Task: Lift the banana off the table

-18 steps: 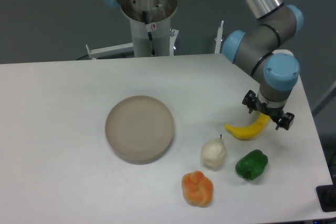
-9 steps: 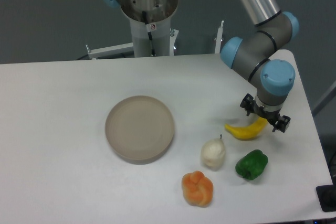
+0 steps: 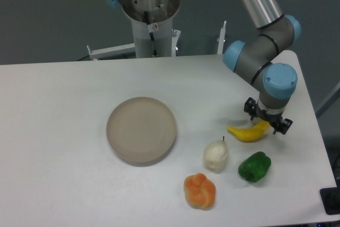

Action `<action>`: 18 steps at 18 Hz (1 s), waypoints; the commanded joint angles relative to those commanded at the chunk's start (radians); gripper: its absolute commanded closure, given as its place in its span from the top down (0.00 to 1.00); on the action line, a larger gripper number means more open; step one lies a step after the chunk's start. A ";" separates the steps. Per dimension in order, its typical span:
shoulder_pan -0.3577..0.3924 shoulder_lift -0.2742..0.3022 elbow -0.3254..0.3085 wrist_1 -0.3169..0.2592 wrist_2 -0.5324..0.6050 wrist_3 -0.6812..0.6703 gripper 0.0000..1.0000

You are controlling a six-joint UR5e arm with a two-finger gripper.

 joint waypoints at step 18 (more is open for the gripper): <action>-0.012 0.040 0.060 -0.008 -0.015 -0.002 0.36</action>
